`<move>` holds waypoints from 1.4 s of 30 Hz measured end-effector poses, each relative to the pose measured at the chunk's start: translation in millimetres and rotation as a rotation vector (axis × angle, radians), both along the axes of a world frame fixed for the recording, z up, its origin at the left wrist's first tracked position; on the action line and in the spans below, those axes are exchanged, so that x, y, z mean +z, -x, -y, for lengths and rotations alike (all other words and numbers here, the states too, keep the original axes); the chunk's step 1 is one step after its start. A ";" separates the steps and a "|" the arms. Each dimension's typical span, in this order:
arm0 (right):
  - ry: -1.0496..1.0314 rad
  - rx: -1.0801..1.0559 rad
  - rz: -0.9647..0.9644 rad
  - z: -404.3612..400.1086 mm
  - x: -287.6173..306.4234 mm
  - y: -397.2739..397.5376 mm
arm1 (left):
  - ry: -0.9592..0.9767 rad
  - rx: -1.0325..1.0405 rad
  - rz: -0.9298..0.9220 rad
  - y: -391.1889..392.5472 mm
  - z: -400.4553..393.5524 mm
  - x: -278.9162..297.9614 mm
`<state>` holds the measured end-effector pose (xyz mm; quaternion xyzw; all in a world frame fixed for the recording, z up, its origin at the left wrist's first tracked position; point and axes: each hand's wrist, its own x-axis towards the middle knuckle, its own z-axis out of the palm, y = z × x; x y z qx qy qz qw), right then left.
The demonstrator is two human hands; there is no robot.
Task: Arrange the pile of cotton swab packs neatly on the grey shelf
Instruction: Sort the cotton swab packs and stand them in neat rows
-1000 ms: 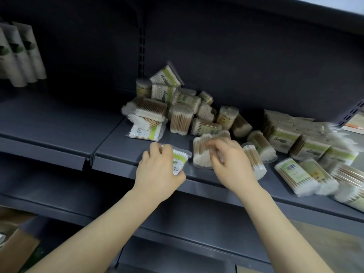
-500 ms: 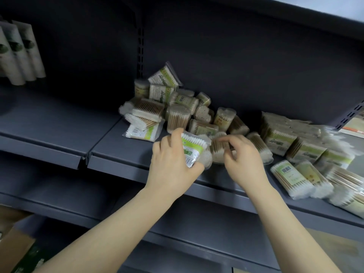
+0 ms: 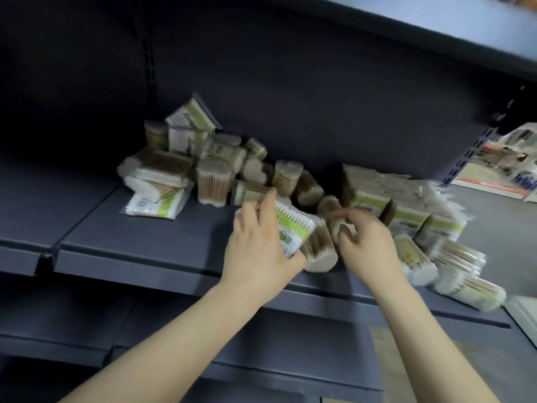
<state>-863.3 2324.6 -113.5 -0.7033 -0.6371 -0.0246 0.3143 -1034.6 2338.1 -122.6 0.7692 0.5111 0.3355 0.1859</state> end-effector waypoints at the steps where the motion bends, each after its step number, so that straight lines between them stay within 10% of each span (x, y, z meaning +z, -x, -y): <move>1: 0.006 -0.014 -0.009 1.5 0.6 -5.8 | 0.003 -0.005 -0.017 -6.7 -1.1 1.0; 42: 0.054 -0.031 -0.337 -10.5 14.9 -134.7 | 0.073 -0.191 -0.017 -164.1 -49.1 20.4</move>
